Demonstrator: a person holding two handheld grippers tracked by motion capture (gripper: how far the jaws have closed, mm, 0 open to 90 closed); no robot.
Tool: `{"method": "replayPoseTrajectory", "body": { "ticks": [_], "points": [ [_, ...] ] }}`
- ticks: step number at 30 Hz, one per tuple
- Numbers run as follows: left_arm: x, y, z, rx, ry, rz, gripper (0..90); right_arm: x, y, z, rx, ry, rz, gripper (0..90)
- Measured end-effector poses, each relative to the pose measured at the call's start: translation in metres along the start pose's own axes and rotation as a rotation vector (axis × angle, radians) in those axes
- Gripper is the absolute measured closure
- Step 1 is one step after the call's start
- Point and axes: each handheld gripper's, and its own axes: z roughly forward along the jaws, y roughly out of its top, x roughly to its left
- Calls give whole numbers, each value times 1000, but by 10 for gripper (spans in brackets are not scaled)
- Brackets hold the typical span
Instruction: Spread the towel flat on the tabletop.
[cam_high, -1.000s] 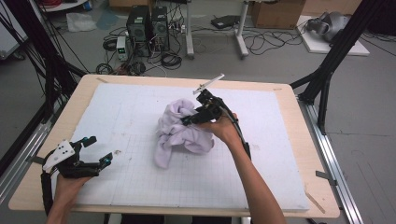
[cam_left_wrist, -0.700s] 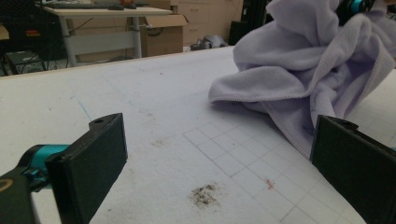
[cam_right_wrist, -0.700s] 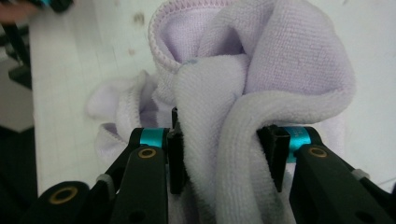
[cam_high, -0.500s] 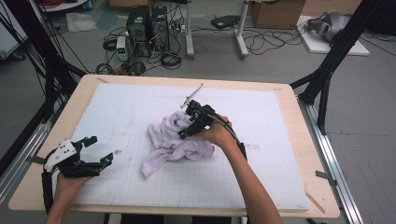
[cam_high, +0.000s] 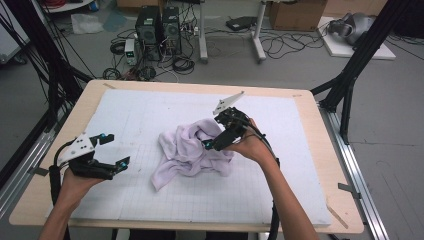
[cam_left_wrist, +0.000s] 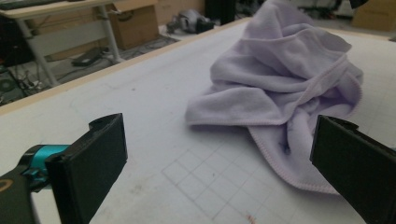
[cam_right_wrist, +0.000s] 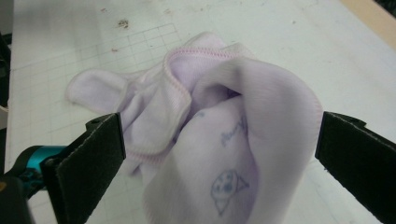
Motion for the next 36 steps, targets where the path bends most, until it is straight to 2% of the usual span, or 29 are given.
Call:
{"method": "replayPoseTrajectory", "body": {
  "ticks": [3,4,7,8,10,11,12,13,14,15,16,17,18,20,21,22,23,24,25,27,30,31,32,33,34,35,36],
  "points": [
    [-3,13,8,24,-32,27,44,3,-11,-11,-17,-14,-3,7],
    [-9,24,18,59,-60,70,44,4,-15,-14,-22,-18,-1,7],
    [-22,36,37,121,-105,131,44,6,-29,-18,-31,-14,-1,8],
    [-22,36,37,121,-105,131,44,8,-33,-18,-31,-17,-6,9],
    [-30,41,52,157,-143,163,44,12,-40,-15,-26,-1,-21,55],
    [-38,44,67,191,-183,187,44,13,-42,-12,-19,3,-27,59],
    [-41,45,74,202,-203,191,56,14,-45,-9,-5,15,-29,105],
    [-41,45,74,202,-203,191,90,14,-47,-5,11,33,-23,216],
    [-44,45,81,214,-232,191,90,14,-47,-5,11,33,-23,216],
    [-47,46,88,231,-257,197,145,15,-51,2,23,36,-35,285],
    [-54,47,103,273,-289,211,154,15,-53,6,33,33,-17,317],
    [-54,47,103,273,-289,211,170,14,-54,9,32,43,-17,355],
    [-59,47,117,314,-318,213,192,13,-56,12,27,47,-15,404],
    [-62,47,123,331,-332,210,252,11,-57,16,35,46,0,469],
    [-63,46,129,354,-337,209,252,11,-57,16,35,46,0,469],
    [-65,45,134,385,-335,206,411,8,-57,17,57,33,11,688],
    [-67,45,138,422,-340,210,411,8,-57,17,57,33,11,688],
    [-69,43,143,443,-298,205,593,3,-58,16,58,37,33,824],
    [-66,44,144,457,-290,180,666,2,-58,15,54,35,44,836],
    [-62,47,141,440,-290,149,722,-1,-59,10,23,33,43,848],
    [-56,50,135,425,-276,125,818,-5,-61,1,0,37,50,851],
    [-52,52,132,410,-271,97,818,-5,-61,1,0,37,50,851],
    [-48,53,128,395,-263,79,855,-8,-63,-3,-19,32,56,852],
    [-43,56,123,385,-244,68,860,-13,-65,-13,-55,34,81,853],
    [-32,60,114,350,-217,34,864,-16,-66,-18,-70,37,91,853],
    [-27,63,109,336,-201,26,866,-19,-66,-23,-77,30,92,853],
    [-27,63,109,336,-201,26,867,-21,-65,-28,-84,25,95,854]
  ]
}}
